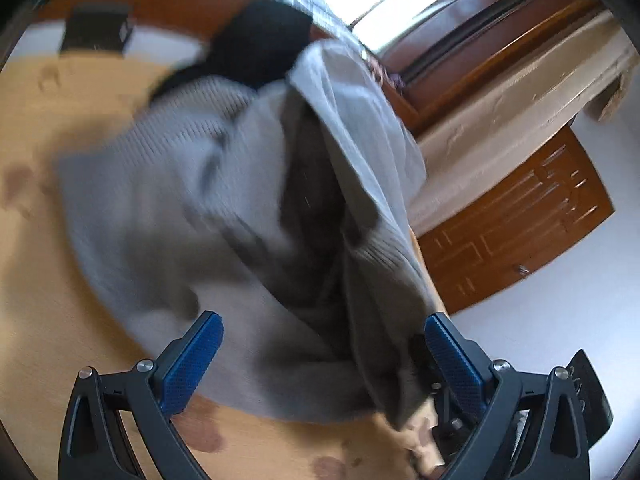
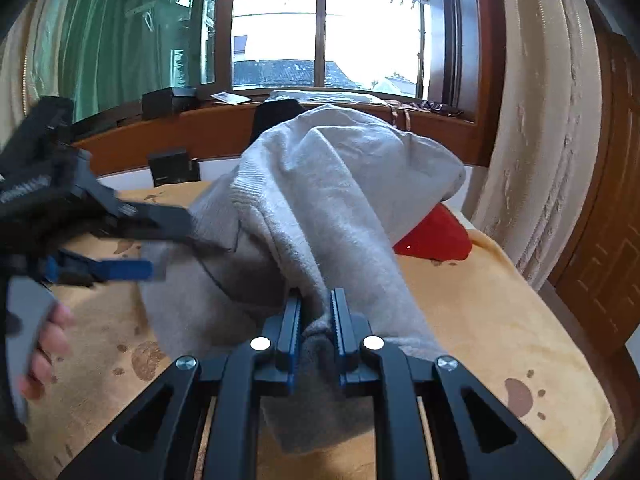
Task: Fold clothes
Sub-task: 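Grasp the sweater's ribbed hem with the left gripper while the right gripper holds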
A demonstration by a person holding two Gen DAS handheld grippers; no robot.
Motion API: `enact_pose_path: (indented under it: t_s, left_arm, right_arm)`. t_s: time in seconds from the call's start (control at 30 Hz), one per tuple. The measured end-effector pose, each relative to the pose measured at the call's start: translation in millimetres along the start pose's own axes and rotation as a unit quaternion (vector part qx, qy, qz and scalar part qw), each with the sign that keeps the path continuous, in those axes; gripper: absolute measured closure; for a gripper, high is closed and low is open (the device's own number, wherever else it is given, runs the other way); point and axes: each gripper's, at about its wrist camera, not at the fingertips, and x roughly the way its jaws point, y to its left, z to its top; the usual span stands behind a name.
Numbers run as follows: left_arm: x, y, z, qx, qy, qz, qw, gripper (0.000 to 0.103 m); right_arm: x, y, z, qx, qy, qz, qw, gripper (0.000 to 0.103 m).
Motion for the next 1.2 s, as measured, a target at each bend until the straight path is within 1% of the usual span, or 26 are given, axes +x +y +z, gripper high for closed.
enact_pose_path:
  t_s: [0.2, 0.23, 0.3, 0.37, 0.5, 0.6, 0.7, 0.87, 0.97, 1.0, 1.07, 1.2]
  left_arm:
    - [31.4, 0.8, -14.8, -0.048, 0.038, -0.034, 0.9976, 0.0]
    - [36.0, 1.2, -14.3, -0.057, 0.047, -0.033, 0.9968, 0.0]
    - [46.3, 1.2, -13.6, -0.068, 0.069, -0.012, 0.9953, 0.0]
    - [52.1, 1.3, -13.3, -0.075, 0.076, 0.007, 0.9943, 0.0]
    - [47.3, -1.0, -15.1, -0.084, 0.069, 0.009, 0.994, 0.0]
    - [38.1, 3.8, -18.9, -0.112, 0.071, -0.007, 0.9912, 0.0]
    - [29.5, 7.5, -22.1, -0.129, 0.07, -0.008, 0.9891, 0.0]
    - [37.8, -7.1, -21.9, -0.105, 0.087, 0.024, 0.9904, 0.0]
    - [41.7, -12.5, -19.3, -0.112, 0.094, 0.032, 0.9887, 0.0]
    - [41.1, -12.0, -17.8, -0.12, 0.094, 0.024, 0.988, 0.0]
    - [37.3, -9.8, -15.9, -0.137, 0.089, -0.003, 0.9866, 0.0]
    - [28.2, -5.9, -14.4, -0.166, 0.062, -0.073, 0.9814, 0.0]
  right_arm:
    - [-3.0, 12.0, -10.6, -0.018, -0.012, 0.008, 1.0, 0.087]
    - [-2.5, 12.0, -11.5, -0.017, -0.013, 0.011, 1.0, 0.087]
    - [-0.6, 10.5, -13.4, -0.013, -0.013, 0.019, 1.0, 0.087]
    - [1.9, 6.5, -14.9, -0.005, -0.012, 0.025, 1.0, 0.087]
    - [0.2, -2.0, -14.7, 0.013, -0.018, 0.037, 0.999, 0.087]
    - [-2.9, -3.5, -14.7, 0.017, -0.026, 0.039, 0.999, 0.087]
    - [-6.0, -5.9, -14.4, 0.024, -0.034, 0.037, 0.998, 0.087]
    - [-11.2, -5.0, -14.4, 0.021, -0.047, 0.037, 0.998, 0.087]
    - [-15.8, -1.5, -14.7, 0.011, -0.058, 0.031, 0.998, 0.088]
    - [-16.2, -2.1, -14.7, 0.011, -0.06, 0.031, 0.998, 0.088]
    - [-14.9, -5.5, -14.6, 0.018, -0.058, 0.037, 0.997, 0.088]
    - [-12.3, -18.8, -14.7, 0.05, -0.054, 0.046, 0.996, 0.088]
